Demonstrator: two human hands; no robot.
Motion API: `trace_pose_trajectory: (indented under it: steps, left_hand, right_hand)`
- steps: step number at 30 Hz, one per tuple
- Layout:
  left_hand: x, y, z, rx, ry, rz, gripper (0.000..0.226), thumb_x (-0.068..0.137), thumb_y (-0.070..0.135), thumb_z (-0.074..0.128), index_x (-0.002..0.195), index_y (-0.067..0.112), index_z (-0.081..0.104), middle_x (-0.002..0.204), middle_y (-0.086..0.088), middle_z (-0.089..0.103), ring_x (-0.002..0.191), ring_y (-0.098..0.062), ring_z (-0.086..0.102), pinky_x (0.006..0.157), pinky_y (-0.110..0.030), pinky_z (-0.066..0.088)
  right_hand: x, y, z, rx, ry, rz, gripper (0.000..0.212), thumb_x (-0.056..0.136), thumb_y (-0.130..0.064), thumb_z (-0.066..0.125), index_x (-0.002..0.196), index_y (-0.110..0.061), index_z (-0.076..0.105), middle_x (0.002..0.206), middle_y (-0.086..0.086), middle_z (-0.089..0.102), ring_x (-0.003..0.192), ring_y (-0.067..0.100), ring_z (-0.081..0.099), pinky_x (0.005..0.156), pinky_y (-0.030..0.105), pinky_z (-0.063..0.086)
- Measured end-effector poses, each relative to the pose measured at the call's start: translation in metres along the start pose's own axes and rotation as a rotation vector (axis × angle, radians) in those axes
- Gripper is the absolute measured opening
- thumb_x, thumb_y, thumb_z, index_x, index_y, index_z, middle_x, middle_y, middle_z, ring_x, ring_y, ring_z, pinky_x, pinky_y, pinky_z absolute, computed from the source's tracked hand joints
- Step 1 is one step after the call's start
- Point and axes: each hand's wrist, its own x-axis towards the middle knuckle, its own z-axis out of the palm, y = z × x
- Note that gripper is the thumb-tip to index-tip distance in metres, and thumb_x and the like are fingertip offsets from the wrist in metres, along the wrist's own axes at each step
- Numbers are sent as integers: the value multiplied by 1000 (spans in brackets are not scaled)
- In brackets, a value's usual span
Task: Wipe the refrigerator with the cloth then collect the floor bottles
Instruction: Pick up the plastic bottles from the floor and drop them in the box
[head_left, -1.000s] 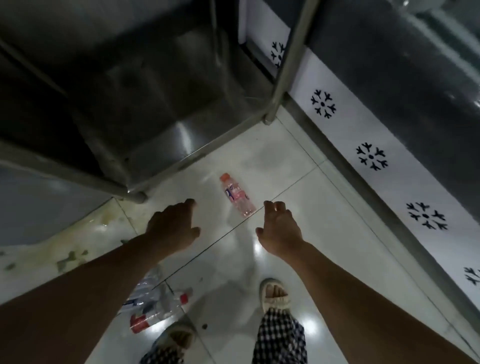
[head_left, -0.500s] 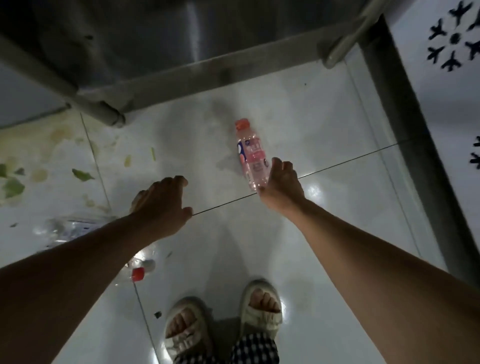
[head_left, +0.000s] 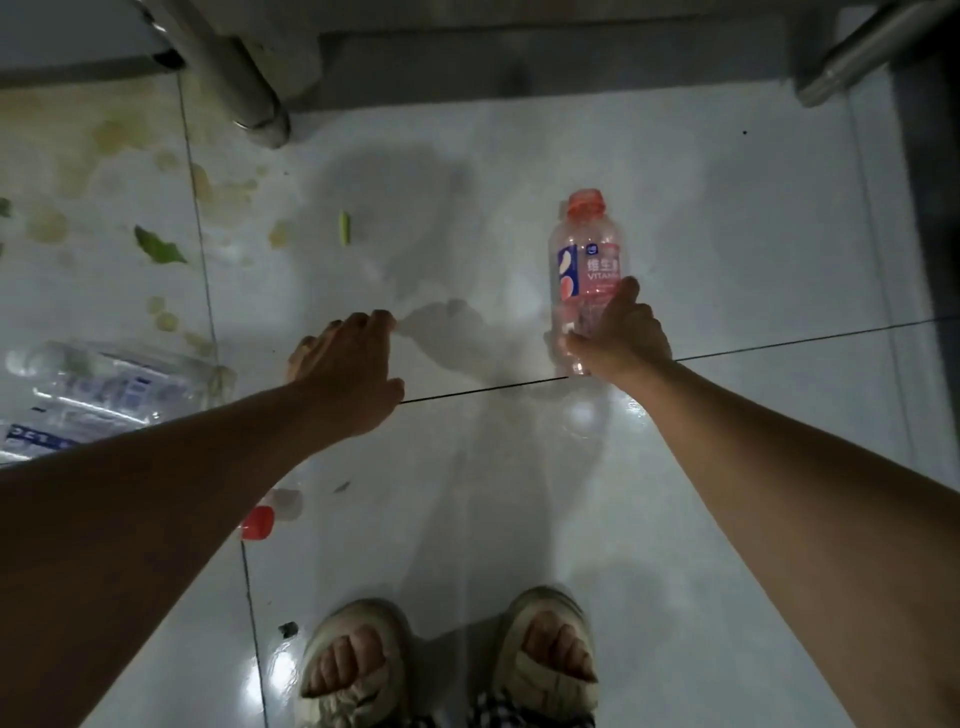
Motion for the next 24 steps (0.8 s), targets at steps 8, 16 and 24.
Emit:
trace_pose_trajectory:
  steps: [8, 16, 24]
  left_hand:
    - [-66, -29, -49, -186, 28, -94, 64, 86, 26, 62, 140, 13, 30, 135, -10, 48, 121, -28, 47, 99, -43, 41]
    - [-156, -100, -91, -311, 102, -233, 63, 86, 26, 63, 140, 15, 32, 136, -9, 49, 120, -26, 49, 94, -41, 43]
    - [-181, -172, -78, -355, 139, -399, 60, 83, 28, 65, 134, 15, 37, 127, -9, 55, 108, -27, 54, 85, -40, 47]
  right_hand:
    - [-85, -52, -34, -104, -52, -182, 80, 79, -41, 69, 137, -11, 24, 119, 16, 53, 104, 33, 55, 82, 41, 49]
    - [-174, -160, -59, -179, -148, -360, 86, 76, -47, 71, 139, -15, 23, 121, 12, 54, 106, 31, 55, 82, 36, 47]
    - [-210, -219, -31, -302, -195, -525, 87, 77, -47, 68, 140, -12, 20, 124, 14, 51, 108, 32, 53, 76, 33, 42]
